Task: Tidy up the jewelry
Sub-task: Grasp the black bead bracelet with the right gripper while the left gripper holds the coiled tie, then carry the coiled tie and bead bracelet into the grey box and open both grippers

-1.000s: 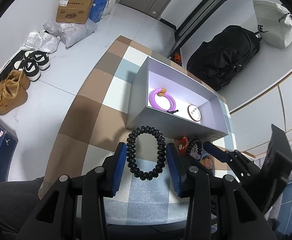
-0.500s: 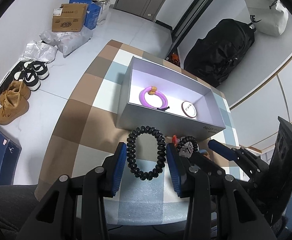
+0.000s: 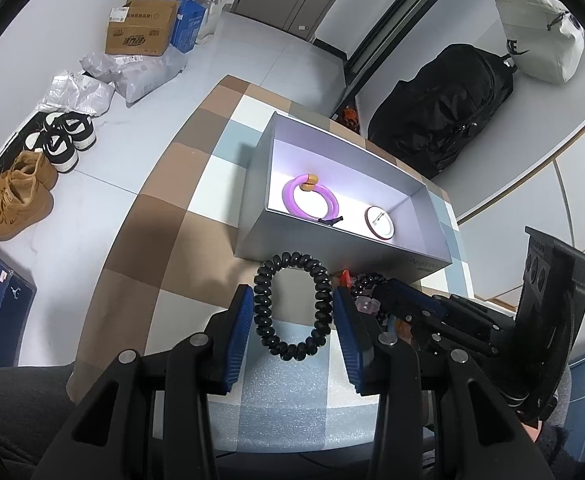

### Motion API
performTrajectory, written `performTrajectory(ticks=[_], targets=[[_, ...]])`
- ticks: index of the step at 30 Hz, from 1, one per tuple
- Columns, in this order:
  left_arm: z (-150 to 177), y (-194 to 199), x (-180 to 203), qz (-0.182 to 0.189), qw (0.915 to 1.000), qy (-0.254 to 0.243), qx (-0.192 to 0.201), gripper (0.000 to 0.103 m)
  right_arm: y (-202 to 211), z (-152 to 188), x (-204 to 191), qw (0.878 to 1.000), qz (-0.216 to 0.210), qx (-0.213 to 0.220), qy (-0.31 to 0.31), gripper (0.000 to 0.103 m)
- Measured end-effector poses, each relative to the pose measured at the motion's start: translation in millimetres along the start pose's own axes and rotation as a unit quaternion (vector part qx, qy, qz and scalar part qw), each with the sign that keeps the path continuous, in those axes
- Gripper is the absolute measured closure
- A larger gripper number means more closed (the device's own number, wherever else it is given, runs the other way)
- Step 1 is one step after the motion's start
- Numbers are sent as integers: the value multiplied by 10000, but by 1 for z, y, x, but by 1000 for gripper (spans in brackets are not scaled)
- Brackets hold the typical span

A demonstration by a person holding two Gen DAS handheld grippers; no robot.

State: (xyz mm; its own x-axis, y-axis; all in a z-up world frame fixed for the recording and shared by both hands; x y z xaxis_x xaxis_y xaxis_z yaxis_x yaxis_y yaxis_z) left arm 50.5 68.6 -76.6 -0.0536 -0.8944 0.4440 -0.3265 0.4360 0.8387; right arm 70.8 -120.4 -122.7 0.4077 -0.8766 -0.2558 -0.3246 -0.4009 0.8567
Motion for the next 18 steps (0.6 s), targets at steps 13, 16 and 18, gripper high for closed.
performTrajectory(ticks=[13, 16, 18], targets=[[-1, 6, 3, 15, 9998, -24, 177, 68, 18, 2, -4, 9998, -111, 188, -44, 95], [-1, 10, 7, 21, 9995, -65, 319, 68, 27, 2, -5, 9993, -170, 315, -48, 95], [-2, 13, 11, 29, 9991, -122, 416, 68, 37, 2, -6, 9986, -258, 448, -61, 95]])
Point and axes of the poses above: each gripper's, at about its wrist camera, not at the fingertips, and y roughly against the way its jaws point, x to its right, z to its underside, the point moved 2 cm from there along -y, roughly the way its jaws point, and after that the axes turned 8 degrees about -x, right-handed, at the moved point
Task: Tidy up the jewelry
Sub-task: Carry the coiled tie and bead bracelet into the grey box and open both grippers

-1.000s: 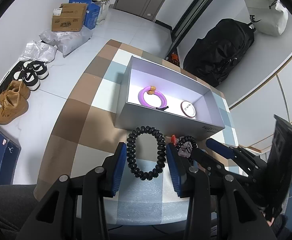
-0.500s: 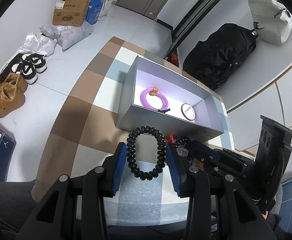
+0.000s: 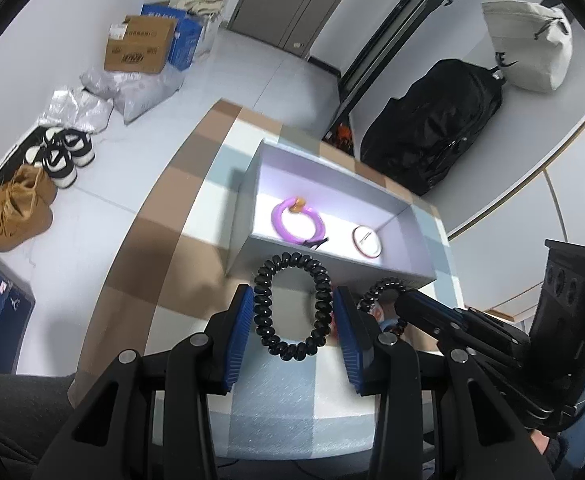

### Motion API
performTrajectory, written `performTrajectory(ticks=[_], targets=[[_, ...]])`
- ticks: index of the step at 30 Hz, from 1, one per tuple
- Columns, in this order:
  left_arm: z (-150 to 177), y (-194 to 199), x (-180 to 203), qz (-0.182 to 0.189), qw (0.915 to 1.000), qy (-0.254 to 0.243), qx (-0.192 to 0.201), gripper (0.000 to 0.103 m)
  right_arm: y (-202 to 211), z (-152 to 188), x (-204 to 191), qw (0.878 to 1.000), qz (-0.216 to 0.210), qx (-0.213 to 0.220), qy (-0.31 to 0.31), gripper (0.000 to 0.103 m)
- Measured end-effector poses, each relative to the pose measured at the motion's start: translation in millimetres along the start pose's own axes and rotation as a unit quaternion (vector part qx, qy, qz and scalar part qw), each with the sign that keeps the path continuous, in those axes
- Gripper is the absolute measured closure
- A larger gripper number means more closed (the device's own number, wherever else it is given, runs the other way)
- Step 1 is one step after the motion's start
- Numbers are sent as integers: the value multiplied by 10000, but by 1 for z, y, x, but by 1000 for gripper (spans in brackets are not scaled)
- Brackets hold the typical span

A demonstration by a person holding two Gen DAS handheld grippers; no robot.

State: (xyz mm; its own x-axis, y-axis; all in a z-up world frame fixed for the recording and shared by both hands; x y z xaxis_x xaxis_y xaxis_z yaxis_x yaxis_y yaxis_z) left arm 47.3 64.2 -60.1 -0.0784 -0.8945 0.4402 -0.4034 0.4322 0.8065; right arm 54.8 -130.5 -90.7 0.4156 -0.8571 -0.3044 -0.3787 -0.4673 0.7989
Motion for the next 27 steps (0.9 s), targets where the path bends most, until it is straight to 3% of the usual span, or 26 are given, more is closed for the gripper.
performTrajectory(ticks=[7, 13, 19, 27], targets=[[-11, 4, 21, 15, 9992, -341, 202, 68, 30, -12, 2, 9985, -139, 519, -128, 95], [-28, -2, 35, -193, 9978, -572, 259, 68, 39, -29, 10, 9962, -223, 765, -344, 95], [-43, -12, 39, -409, 9970, -639, 176, 68, 38, -43, 22, 9946, -243, 826, -578, 95], [-56, -30, 46, -370, 9976, -592, -3, 68, 28, -59, 49, 9922, -245, 720, -991, 95]])
Point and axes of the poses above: each gripper's, at about its wrist camera, not at the fingertips, and y roughly against the way its jaws point, x to its right, z to its underside, the point moved 2 cm from there along -y, roughly the way its jaws point, and after that the axes turned 8 degrees about -x, right-handed, at the moved point
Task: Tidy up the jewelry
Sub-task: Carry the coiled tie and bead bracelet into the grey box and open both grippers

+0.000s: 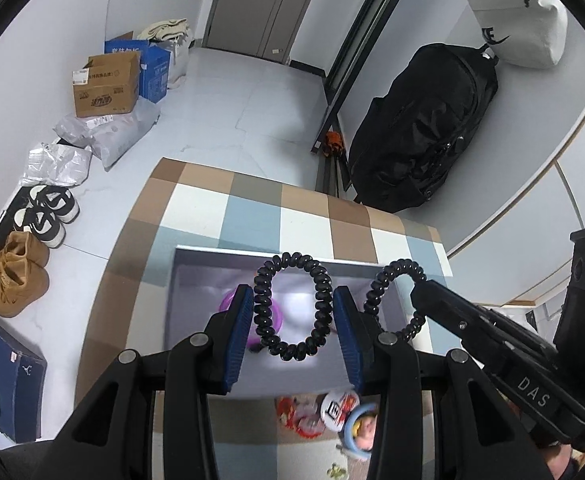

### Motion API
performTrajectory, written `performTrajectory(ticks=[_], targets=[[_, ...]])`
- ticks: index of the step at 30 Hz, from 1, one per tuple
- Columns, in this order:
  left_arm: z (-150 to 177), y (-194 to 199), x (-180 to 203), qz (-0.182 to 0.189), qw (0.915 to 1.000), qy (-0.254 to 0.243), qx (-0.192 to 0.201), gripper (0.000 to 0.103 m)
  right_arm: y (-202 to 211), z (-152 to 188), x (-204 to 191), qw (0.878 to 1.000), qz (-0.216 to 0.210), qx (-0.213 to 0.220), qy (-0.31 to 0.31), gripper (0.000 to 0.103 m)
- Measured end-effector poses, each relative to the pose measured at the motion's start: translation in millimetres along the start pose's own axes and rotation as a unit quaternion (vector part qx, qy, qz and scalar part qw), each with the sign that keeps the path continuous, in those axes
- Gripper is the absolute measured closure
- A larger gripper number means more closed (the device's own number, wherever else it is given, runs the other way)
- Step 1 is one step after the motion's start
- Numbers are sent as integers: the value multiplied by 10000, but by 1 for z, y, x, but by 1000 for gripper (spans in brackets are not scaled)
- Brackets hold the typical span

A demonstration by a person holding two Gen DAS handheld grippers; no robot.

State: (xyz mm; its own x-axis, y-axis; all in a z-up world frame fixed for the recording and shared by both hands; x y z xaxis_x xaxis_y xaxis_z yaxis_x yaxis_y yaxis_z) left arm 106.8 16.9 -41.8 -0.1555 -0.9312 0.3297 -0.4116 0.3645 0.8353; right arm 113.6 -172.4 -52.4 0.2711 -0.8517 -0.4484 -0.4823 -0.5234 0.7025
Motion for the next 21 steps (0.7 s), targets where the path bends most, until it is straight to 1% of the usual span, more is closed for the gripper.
performTrajectory(ticks=[9, 10, 11, 13, 14, 15, 16, 18, 19, 21], targets=[[-9, -20, 5, 104, 9997, 8, -233, 67, -18, -7, 15, 9994, 95, -237, -230, 94], [-10, -20, 4, 127, 9996, 39, -242, 65, -20, -7, 15, 9994, 90, -251, -236, 94], [-10, -21, 2, 182, 9994, 119, -260, 64, -21, -8, 16, 9993, 86, -271, -245, 92], [-13, -21, -3, 286, 9988, 279, -297, 56, -22, -9, 17, 9993, 53, -276, -256, 91], [-13, -21, -8, 420, 9978, 412, -320, 53, -22, -9, 17, 9993, 32, -275, -249, 91], [-15, -22, -8, 506, 9970, 475, -329, 46, -21, -10, 17, 9994, 8, -257, -247, 86], [-15, -21, -11, 647, 9957, 581, -335, 41, -20, -11, 17, 9994, -29, -247, -249, 83], [-16, -20, -12, 707, 9949, 659, -292, 40, -17, -11, 17, 9994, -132, -203, -257, 68], [-16, -18, -11, 733, 9949, 641, -262, 40, -14, -11, 16, 9994, -164, -158, -263, 64], [-15, -18, -8, 687, 9956, 594, -250, 38, -10, -10, 16, 9994, -208, -69, -251, 54]])
Point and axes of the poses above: each gripper's, at about its wrist camera, not at the fingertips, and y roughly against the way its jaws point, x to its right, z to its underside, the point moved 2 cm from there along -y, roughly the way its jaws point, and after that the axes turned 8 degrees about -x, right-handed, at the moved point
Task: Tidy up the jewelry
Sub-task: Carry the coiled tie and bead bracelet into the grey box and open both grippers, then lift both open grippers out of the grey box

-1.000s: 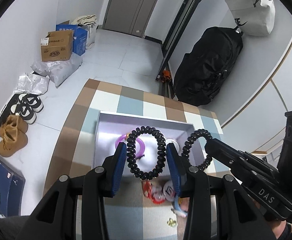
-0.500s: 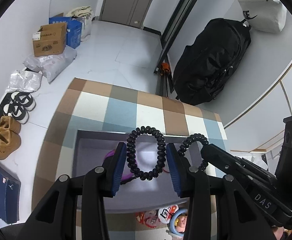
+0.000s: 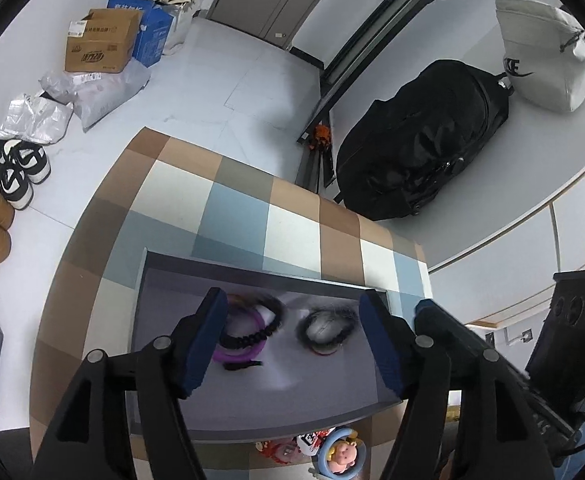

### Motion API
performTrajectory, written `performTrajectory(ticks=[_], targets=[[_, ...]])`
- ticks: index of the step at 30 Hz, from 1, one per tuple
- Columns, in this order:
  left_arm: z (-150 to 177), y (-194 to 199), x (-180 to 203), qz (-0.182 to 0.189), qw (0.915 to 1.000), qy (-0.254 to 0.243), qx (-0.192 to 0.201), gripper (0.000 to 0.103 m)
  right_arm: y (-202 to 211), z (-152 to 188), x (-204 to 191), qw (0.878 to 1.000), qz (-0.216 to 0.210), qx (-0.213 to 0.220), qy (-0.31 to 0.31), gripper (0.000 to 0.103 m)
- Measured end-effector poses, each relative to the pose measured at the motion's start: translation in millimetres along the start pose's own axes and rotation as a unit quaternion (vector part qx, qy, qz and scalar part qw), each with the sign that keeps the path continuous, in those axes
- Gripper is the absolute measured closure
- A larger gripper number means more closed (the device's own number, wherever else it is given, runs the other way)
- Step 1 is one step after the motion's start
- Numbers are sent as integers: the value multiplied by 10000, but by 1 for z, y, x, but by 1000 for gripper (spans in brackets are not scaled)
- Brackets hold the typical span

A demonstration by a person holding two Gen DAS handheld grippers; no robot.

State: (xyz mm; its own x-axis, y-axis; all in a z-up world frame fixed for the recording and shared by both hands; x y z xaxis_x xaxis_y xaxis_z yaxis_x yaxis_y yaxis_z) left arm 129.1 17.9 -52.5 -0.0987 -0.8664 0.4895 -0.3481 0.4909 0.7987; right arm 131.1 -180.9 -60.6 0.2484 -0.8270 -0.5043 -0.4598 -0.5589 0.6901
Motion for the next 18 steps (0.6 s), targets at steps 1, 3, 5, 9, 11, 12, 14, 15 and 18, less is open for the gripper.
performTrajectory(ticks=[1, 3, 5, 9, 11, 12, 14, 15, 18], targets=[[0, -1, 1, -21, 10000, -20, 3, 38, 1, 0, -1, 10000, -9, 24, 5, 52], [2, 0, 4, -98, 9999, -86, 5, 38, 2, 0, -1, 10000, -34, 51, 2, 49], [4, 2, 5, -148, 9998, -145, 24, 38, 5, 1, 0, 10000, -30, 77, -38, 43], [7, 8, 8, -293, 9990, -300, 145, 38, 7, 2, 5, 9999, -24, 89, -119, 38], [10, 13, 11, -516, 9974, -439, 260, 38, 10, 4, 6, 9999, 6, 117, -120, 35], [12, 15, 13, -600, 9964, -514, 310, 38, 11, 4, 6, 9998, 20, 132, -120, 35], [16, 18, 14, -616, 9956, -594, 374, 38, 14, 6, 7, 9998, 47, 155, -124, 34], [19, 20, 14, -623, 9952, -629, 415, 38, 15, 7, 7, 9998, 60, 164, -121, 33], [26, 24, 15, -693, 9936, -739, 491, 38, 19, 11, 7, 9997, 126, 203, -88, 29]])
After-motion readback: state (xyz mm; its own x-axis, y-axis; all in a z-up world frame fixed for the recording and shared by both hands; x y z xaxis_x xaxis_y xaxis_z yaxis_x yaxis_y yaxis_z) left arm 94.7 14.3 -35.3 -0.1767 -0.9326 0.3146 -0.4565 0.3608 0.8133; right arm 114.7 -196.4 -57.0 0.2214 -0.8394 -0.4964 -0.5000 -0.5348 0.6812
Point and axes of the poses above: each gripper's, at about its wrist camera, not at the fingertips, and y roughly against the way its jaws point, x to its right, z to its underside, the point moved 2 cm from there along -y, roughly the way its jaws point, and after that the axes turned 8 degrees about -x, right-handed, at the moved point
